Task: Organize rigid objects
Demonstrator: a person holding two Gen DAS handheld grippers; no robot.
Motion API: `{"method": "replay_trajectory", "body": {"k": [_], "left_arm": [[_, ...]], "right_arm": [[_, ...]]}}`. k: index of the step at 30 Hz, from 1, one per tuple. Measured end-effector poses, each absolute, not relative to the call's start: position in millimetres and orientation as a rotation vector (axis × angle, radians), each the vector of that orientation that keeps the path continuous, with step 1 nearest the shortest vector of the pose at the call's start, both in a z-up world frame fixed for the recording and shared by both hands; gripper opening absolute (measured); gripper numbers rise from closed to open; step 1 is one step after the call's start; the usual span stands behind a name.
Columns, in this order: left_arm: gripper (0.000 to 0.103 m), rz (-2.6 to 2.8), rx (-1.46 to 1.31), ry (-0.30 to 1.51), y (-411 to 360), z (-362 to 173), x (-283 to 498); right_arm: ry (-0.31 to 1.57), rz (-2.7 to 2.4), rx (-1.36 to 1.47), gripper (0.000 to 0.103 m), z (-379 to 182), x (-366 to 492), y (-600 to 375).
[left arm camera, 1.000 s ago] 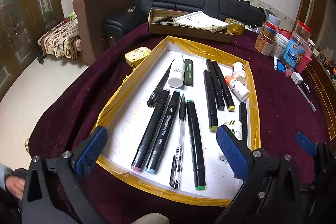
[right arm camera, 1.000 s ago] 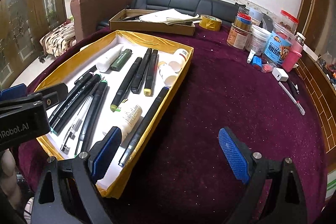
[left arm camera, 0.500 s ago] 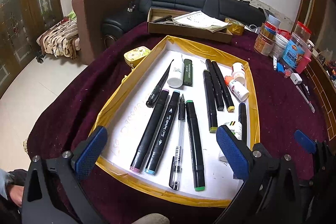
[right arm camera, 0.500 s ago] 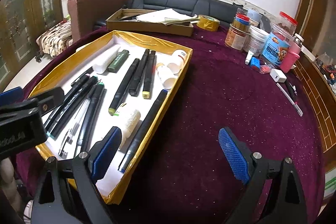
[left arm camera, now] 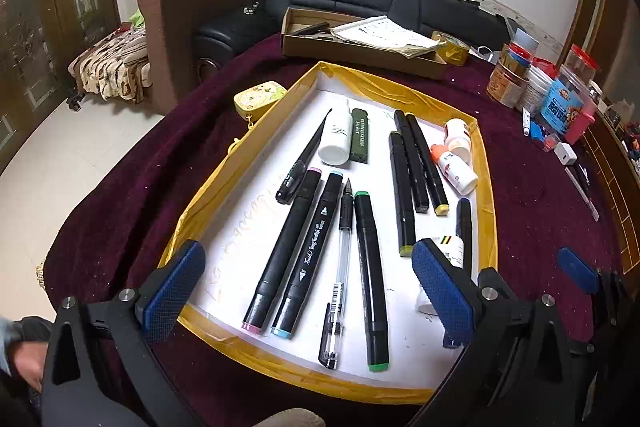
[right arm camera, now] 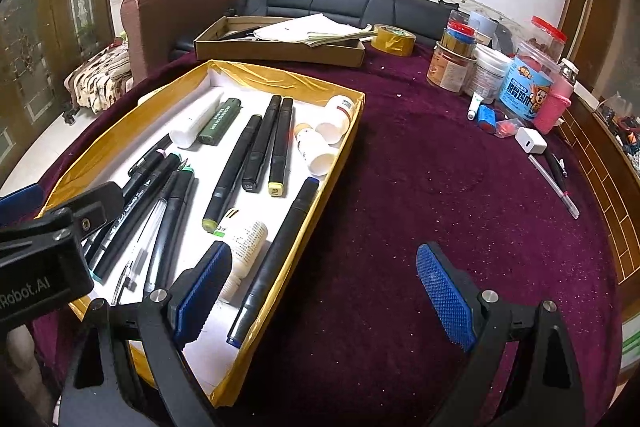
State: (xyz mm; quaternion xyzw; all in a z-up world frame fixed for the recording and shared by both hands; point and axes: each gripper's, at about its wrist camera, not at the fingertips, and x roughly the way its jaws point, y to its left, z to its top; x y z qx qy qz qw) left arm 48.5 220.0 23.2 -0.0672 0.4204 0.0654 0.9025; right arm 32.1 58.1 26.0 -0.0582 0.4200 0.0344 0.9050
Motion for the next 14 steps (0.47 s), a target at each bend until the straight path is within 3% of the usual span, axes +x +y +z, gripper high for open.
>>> {"method": "replay_trajectory", "body": {"k": [14], "left_arm": [[0.103,0.197,-0.144,0.837,216.2,31.1,50.9]], "right_arm": [[0.855,0.081,-0.069,0.091,29.8,26.3,37.3]]}}
